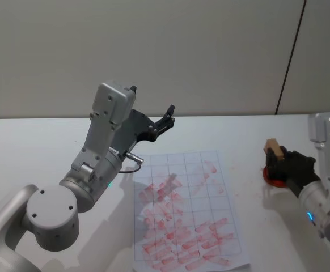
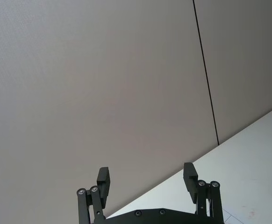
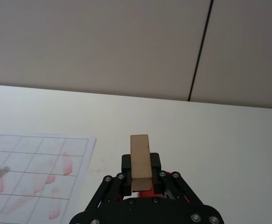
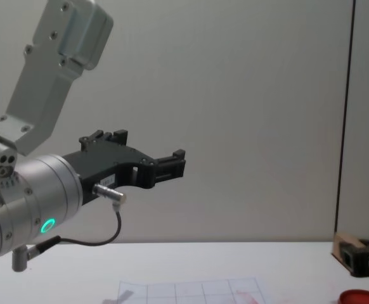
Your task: Use the one hand to pick up the stamp and affix it onto the A4 paper.
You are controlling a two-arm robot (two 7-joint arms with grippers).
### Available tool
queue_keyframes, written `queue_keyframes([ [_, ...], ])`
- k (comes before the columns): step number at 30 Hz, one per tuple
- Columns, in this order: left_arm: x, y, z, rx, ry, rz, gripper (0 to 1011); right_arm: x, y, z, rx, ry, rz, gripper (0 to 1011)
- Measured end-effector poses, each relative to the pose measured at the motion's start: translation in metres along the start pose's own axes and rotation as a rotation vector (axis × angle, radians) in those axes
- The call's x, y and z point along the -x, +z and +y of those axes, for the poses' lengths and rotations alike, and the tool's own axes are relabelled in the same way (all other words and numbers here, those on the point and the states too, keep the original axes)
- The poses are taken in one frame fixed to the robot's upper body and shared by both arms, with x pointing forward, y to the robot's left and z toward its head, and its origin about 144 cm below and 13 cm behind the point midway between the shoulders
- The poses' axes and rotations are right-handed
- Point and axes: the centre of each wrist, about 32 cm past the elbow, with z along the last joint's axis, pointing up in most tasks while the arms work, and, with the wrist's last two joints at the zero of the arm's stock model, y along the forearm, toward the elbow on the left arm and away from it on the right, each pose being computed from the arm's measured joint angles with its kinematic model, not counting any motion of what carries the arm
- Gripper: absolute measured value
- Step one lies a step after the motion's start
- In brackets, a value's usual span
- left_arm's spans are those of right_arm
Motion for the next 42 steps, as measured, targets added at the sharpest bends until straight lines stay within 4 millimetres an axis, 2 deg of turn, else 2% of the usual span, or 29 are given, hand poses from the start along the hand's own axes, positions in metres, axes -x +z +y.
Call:
queue_keyframes([
  [10, 0.0, 0.0, 0.0, 0.0, 0.0, 0.0, 1001, 0.018, 0.003, -0.003, -0.006, 0.079, -0.037, 219],
  [27, 0.0, 0.0, 0.0, 0.0, 0.0, 0.0, 1001, 0.052, -0.011, 0.009, 0.041, 0.193, -0.094, 218],
  [42, 0.0, 0.0, 0.0, 0.0, 0.0, 0.0, 1001, 0.068, -0.02, 0.011, 0.11, 0.23, -0.123, 219],
])
